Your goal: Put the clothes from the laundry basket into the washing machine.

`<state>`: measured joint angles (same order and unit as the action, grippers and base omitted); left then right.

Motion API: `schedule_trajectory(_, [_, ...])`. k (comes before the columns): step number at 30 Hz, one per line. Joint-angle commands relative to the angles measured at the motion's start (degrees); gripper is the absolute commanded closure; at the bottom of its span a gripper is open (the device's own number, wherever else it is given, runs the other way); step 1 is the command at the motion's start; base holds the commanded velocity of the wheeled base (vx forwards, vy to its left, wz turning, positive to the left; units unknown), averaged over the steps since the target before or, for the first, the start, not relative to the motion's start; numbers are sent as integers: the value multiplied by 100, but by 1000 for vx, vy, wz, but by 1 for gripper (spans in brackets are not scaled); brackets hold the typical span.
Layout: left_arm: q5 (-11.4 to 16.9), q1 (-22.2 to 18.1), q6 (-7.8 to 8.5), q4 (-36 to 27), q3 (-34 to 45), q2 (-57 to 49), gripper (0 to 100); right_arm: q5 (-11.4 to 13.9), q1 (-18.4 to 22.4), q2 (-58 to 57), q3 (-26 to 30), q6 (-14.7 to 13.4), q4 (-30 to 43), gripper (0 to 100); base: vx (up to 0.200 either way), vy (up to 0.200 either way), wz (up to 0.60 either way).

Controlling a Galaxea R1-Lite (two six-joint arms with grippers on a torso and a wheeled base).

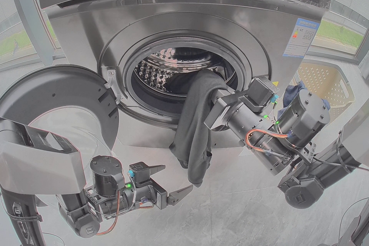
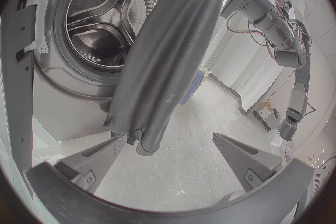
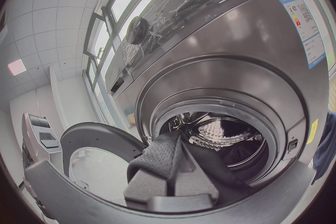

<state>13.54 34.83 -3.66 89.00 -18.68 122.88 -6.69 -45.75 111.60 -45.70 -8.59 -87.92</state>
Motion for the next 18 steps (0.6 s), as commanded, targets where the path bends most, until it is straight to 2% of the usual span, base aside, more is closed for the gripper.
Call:
schedule_trajectory(1, [8, 24, -3, 12, -31, 148, 0, -7, -4, 265, -273, -2, 29, 100, 0, 0, 0])
schedule_trajectory(8, [-1, -46, 23, 12, -435, 623, 0, 10, 5, 309, -668, 16, 73, 100, 0, 0, 0])
schedule_trajectory(18, [-54, -55, 23, 12, -1226, 1221, 0, 1, -30, 257, -633, 7, 47, 100, 0, 0, 0])
